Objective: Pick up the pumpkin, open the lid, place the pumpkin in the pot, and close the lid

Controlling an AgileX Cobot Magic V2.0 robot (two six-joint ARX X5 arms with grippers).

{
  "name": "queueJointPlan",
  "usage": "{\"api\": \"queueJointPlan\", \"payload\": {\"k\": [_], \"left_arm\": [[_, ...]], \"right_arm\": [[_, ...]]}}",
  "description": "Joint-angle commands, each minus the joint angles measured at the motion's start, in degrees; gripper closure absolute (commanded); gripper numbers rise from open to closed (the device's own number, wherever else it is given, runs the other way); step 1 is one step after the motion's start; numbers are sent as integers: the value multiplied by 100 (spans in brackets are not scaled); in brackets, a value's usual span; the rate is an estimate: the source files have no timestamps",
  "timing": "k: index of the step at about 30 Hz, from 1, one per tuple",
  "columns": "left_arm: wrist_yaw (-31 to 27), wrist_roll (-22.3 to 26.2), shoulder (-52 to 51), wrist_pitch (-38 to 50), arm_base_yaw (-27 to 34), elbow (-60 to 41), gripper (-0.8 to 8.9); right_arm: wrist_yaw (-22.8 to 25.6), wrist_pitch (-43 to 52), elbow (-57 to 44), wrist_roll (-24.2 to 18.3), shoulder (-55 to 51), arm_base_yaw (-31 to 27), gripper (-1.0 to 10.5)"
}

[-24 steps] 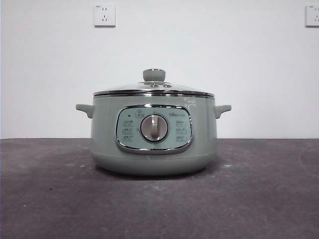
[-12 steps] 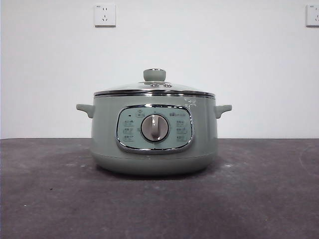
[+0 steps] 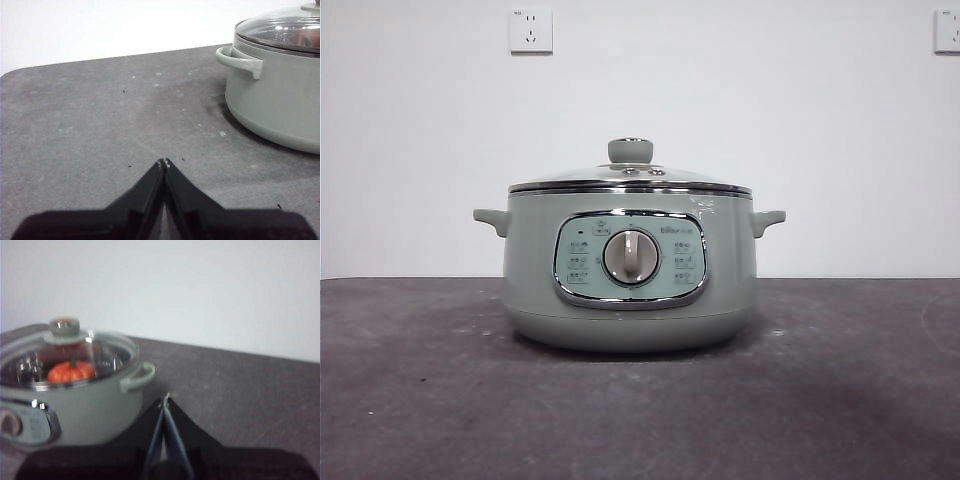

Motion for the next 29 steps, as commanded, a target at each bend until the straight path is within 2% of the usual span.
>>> {"api": "queueJointPlan", "payload": {"k": [1,14,22,29], "left_arm": [[-22,-20,-13,11,22,-90,817],[-22,-20,-13,11,22,-90,817],[-22,-20,-13,11,22,-90,817],[-22,-20,-13,11,22,-90,817]], "right_arm": [[33,87,-363,44,-249,-2,946],[28,52,-1139,254,-859,9,946],[26,-535,-1178,291,-920,11,946],[11,-553,-1174,487,-918,9,946]]}}
